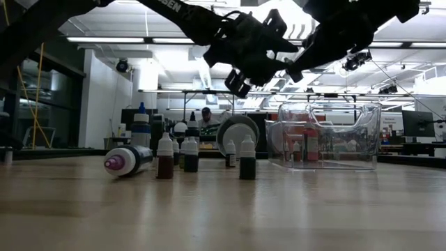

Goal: Pick & Place food coloring
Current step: Put the small blue food coloring bottle into the transparent bin

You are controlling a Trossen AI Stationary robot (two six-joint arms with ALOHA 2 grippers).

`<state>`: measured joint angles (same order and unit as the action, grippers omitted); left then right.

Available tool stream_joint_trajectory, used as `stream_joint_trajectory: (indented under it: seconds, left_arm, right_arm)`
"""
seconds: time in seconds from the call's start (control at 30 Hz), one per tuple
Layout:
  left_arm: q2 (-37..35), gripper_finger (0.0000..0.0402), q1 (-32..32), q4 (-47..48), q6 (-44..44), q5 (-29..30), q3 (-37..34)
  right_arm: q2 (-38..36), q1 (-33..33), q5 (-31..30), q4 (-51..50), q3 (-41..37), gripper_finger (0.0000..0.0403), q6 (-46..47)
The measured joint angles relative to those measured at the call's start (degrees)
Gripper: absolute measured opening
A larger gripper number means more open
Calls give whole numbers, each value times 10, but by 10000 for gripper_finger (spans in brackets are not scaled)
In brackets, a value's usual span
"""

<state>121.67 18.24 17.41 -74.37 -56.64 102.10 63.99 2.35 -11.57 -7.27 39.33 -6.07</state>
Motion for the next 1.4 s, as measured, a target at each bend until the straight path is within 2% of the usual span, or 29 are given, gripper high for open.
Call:
stream_joint_trajectory:
  seconds: [0.2,0.4,0.53,0.63,0.77,0.9,1.13,1.27,1.4]
  left_arm:
    - [-1,186,5,-7,81,56,0]
    - [-14,191,11,-6,189,144,1]
    - [-42,191,20,50,281,226,1]
    - [-77,191,22,123,365,279,1]
    - [-127,191,17,172,454,361,0]
    - [-188,191,7,175,517,454,0]
    - [-289,191,-29,168,615,580,0]
    - [-341,191,-53,175,673,627,0]
    - [-404,191,-51,174,699,617,-36]
  right_arm:
    - [-3,-3,-36,-21,0,65,39]
    - [-25,-3,-60,-34,0,65,67]
    - [-48,-4,-63,-36,2,65,87]
    - [-64,-6,-77,-41,2,65,93]
    - [-76,-12,-98,-46,1,65,117]
    - [-75,-28,-124,-49,1,65,155]
    - [-74,-43,-200,-48,0,65,249]
    - [-74,-43,-238,-9,-33,65,277]
    - [-75,-42,-240,71,-87,65,304]
